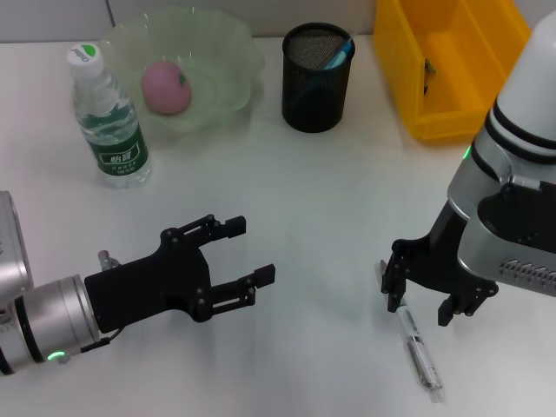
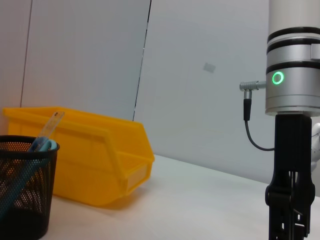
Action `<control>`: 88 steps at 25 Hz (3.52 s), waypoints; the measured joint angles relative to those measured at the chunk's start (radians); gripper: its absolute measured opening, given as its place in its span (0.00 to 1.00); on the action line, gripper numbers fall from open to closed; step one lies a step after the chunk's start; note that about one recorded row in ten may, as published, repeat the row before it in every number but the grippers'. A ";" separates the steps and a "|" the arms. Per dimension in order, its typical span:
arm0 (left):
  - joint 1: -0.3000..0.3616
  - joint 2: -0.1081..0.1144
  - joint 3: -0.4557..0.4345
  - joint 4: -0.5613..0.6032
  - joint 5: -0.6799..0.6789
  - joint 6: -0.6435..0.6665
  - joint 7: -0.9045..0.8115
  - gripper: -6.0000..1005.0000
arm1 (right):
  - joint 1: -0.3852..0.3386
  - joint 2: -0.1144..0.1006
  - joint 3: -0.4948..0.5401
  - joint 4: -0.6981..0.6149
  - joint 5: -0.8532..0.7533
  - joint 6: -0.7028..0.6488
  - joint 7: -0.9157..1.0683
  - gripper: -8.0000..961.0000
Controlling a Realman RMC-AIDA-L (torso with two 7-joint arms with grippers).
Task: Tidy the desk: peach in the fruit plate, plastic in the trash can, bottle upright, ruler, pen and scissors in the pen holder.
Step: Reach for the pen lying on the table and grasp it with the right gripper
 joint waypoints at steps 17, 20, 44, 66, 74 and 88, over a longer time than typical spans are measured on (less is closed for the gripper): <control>-0.004 0.002 -0.004 0.001 0.000 0.000 -0.013 0.78 | 0.001 0.000 -0.024 0.044 0.018 0.029 -0.058 0.50; -0.002 0.001 -0.005 0.001 0.000 0.000 -0.014 0.78 | -0.003 0.000 -0.024 0.045 0.019 0.030 -0.073 0.47; -0.001 -0.001 -0.005 -0.007 0.000 0.004 -0.014 0.78 | 0.001 0.000 -0.097 0.091 0.019 0.107 -0.072 0.37; 0.003 -0.001 -0.005 -0.009 0.000 0.008 -0.014 0.78 | 0.002 0.000 -0.117 0.101 0.032 0.120 -0.089 0.34; 0.001 -0.001 -0.001 -0.008 0.000 0.008 -0.014 0.78 | 0.004 0.000 -0.118 0.106 0.033 0.120 -0.089 0.31; 0.000 -0.002 0.000 -0.008 0.000 0.008 -0.014 0.78 | 0.013 0.000 -0.118 0.122 0.033 0.120 -0.099 0.28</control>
